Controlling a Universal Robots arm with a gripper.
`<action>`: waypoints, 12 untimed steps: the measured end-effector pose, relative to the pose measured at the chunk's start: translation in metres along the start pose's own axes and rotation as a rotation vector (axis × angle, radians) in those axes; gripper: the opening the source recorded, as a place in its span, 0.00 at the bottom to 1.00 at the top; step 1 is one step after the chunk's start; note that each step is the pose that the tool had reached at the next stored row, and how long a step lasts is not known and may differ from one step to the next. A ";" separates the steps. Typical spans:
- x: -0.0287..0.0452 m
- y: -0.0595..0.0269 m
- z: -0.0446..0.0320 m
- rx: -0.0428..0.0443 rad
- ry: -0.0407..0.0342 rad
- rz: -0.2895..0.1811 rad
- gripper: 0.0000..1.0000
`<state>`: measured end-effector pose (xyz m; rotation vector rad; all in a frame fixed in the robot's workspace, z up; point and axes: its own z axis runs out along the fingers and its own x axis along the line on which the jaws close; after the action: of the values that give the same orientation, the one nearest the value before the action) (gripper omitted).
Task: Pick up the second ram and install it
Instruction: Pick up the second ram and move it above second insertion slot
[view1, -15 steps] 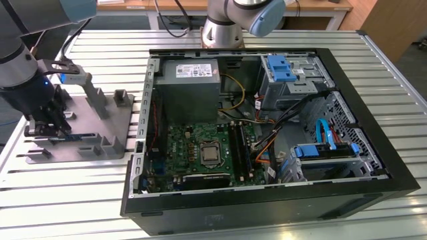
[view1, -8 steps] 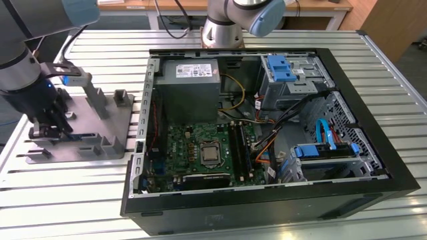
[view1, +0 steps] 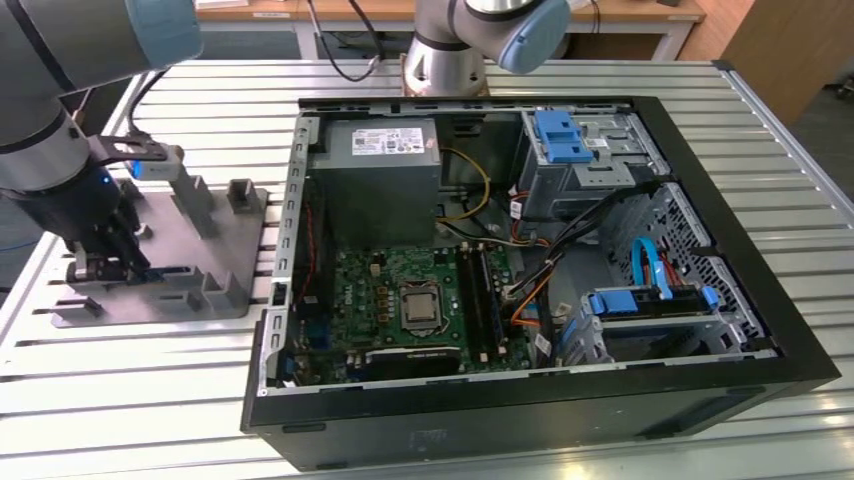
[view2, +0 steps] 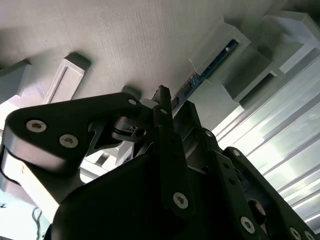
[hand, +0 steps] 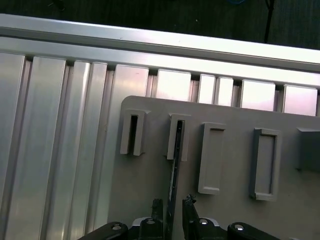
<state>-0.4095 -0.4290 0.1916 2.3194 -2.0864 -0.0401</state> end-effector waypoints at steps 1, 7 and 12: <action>-0.0001 0.0007 0.0011 0.0001 -0.0013 0.001 0.29; -0.0006 0.0045 0.0068 0.0021 -0.0161 0.003 0.29; -0.0001 0.0046 0.0091 0.0019 -0.0161 0.004 0.29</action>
<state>-0.4144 -0.4294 0.1827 2.3240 -2.0990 -0.0569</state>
